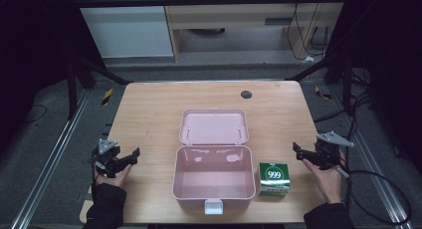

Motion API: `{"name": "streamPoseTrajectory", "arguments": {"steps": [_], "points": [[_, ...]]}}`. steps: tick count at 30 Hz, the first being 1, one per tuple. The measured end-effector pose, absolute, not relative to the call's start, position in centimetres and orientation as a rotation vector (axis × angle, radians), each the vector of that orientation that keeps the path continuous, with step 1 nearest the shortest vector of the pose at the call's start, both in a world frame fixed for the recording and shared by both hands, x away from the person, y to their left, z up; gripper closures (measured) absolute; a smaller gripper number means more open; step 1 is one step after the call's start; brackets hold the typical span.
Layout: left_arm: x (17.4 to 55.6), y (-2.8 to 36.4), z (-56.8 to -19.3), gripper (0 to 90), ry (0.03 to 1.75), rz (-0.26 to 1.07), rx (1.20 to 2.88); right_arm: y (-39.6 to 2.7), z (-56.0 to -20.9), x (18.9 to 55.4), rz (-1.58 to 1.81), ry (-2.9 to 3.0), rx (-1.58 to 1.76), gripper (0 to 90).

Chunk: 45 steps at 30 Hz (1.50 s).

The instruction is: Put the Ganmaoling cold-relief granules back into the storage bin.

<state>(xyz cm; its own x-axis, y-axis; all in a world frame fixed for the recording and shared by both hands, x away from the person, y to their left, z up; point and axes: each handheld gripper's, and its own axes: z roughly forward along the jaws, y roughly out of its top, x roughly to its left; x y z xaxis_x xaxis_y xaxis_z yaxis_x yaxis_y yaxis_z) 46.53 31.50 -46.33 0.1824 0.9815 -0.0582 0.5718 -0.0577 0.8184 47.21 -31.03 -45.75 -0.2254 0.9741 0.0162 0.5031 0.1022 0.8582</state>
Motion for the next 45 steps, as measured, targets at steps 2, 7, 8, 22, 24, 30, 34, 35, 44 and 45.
{"name": "streamPoseTrajectory", "arguments": {"steps": [2, 7, 8, 22, 24, 30, 34, 35, 44, 45], "points": [[46.5, 31.4, -46.3, 22.5, 1.473, 0.713, 1.739, -30.6, -45.3, 47.2, 1.015, 1.829, 1.407, 7.4], [46.6, 31.4, -46.4, 22.7, 1.467, 0.705, 1.758, -30.1, -44.3, 47.0, 1.013, 1.899, 1.332, 7.5], [46.6, 31.3, -46.5, 22.8, 1.466, 0.705, 1.763, -29.8, -43.6, 46.9, 1.000, 1.929, 1.304, 7.4], [47.1, 31.1, -47.0, 23.2, 1.460, 0.697, 1.818, -26.2, -38.9, 46.8, 0.924, 2.253, 0.994, 5.1], [47.0, 31.1, -47.0, 23.3, 1.459, 0.701, 1.815, -25.7, -38.2, 46.7, 0.910, 2.286, 0.935, 4.8], [47.0, 31.1, -47.0, 23.3, 1.456, 0.697, 1.822, -24.6, -36.7, 46.7, 0.869, 2.366, 0.840, 4.5], [47.1, 31.2, -47.1, 23.4, 1.456, 0.693, 1.827, -24.2, -35.9, 46.8, 0.812, 2.435, 0.762, 4.6], [47.1, 31.2, -47.1, 23.4, 1.457, 0.692, 1.827, -24.1, -35.8, 46.9, 0.808, 2.453, 0.749, 4.6], [47.1, 31.1, -47.2, 24.6, 1.446, 0.690, 1.847, -23.3, -35.2, 46.8, 0.703, 2.590, 0.599, 4.0], [47.1, 31.1, -47.2, 24.6, 1.444, 0.689, 1.848, -23.2, -35.1, 46.7, 0.687, 2.608, 0.577, 3.9]]}}
